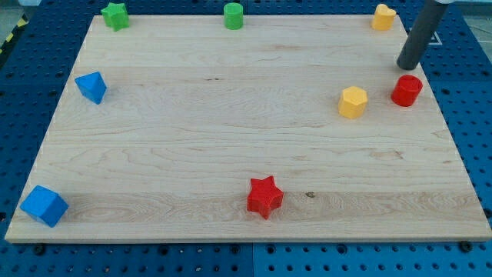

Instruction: Move the red circle right to the yellow hexagon

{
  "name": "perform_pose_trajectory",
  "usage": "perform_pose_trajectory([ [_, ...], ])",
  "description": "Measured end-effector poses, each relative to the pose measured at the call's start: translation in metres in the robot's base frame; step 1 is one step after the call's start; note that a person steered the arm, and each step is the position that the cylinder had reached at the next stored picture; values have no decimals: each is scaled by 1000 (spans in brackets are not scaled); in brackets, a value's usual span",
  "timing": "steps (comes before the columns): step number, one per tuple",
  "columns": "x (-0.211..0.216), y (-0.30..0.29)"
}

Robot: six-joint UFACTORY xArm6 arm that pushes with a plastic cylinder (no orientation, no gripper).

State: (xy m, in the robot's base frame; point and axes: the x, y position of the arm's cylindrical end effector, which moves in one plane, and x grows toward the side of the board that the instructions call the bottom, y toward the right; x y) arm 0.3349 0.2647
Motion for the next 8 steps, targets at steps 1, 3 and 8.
perform_pose_trajectory([
  [1, 18, 2],
  [3, 46, 13],
  [8, 48, -22],
])
